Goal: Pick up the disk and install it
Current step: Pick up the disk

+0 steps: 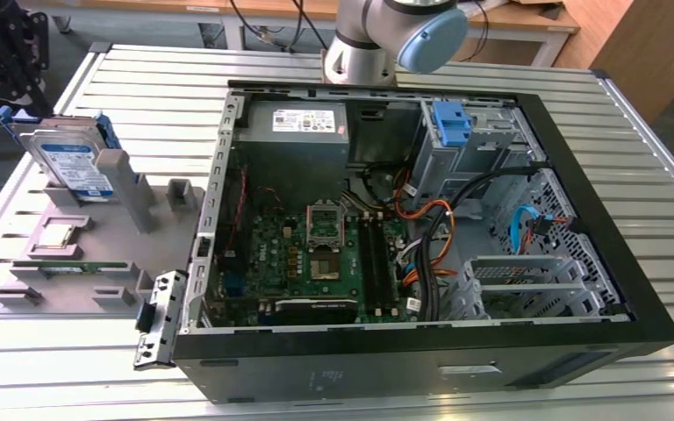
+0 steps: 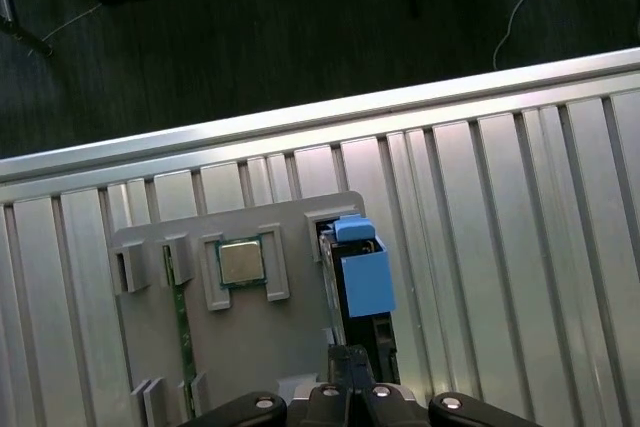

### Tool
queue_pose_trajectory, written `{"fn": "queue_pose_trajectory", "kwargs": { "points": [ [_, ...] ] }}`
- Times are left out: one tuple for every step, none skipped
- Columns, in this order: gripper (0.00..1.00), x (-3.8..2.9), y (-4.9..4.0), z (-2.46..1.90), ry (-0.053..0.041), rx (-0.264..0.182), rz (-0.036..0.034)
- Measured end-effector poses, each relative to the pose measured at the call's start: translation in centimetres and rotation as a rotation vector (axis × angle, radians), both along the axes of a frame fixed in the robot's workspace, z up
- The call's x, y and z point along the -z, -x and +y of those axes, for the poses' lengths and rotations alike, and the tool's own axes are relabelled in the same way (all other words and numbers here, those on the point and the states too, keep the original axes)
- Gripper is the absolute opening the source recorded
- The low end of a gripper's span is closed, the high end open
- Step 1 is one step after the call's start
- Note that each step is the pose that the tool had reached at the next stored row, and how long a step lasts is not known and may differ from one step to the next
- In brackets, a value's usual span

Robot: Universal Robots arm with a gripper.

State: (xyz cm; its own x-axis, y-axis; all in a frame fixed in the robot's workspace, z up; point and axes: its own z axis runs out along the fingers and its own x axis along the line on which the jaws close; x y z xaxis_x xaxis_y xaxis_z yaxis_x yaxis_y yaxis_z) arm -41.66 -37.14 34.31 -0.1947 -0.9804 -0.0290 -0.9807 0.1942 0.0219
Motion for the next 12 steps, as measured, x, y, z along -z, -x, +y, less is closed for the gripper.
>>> {"fn": "queue_pose_trajectory", "kwargs": {
  "points": [
    [0.11,0.03,-0.03,0.02,0.0000,0.000,0.0006],
    [0.11,0.06,-0.08,0.05,-0.0001,0.000,0.0015],
    [0.11,0.09,-0.15,0.08,-0.0002,0.000,0.0027],
    [0.11,0.11,-0.23,0.10,-0.0001,0.000,0.0042],
    [0.11,0.12,-0.30,0.12,-0.0001,0.000,0.0058],
    [0.11,0.15,-0.36,0.13,-0.0001,0.000,0.0070],
    [0.11,0.19,-0.40,0.15,-0.0001,0.000,0.0077],
    [0.11,0.26,-0.42,0.16,-0.0002,0.000,0.0078],
    [0.11,0.32,-0.43,0.17,-0.0002,0.000,0.0079],
    [0.11,0.35,-0.44,0.17,-0.0001,0.000,0.0081],
    [0.11,0.36,-0.45,0.17,-0.0001,0.000,0.0083],
    [0.11,0.37,-0.46,0.17,-0.0001,0.000,0.0087]
  ]
}}
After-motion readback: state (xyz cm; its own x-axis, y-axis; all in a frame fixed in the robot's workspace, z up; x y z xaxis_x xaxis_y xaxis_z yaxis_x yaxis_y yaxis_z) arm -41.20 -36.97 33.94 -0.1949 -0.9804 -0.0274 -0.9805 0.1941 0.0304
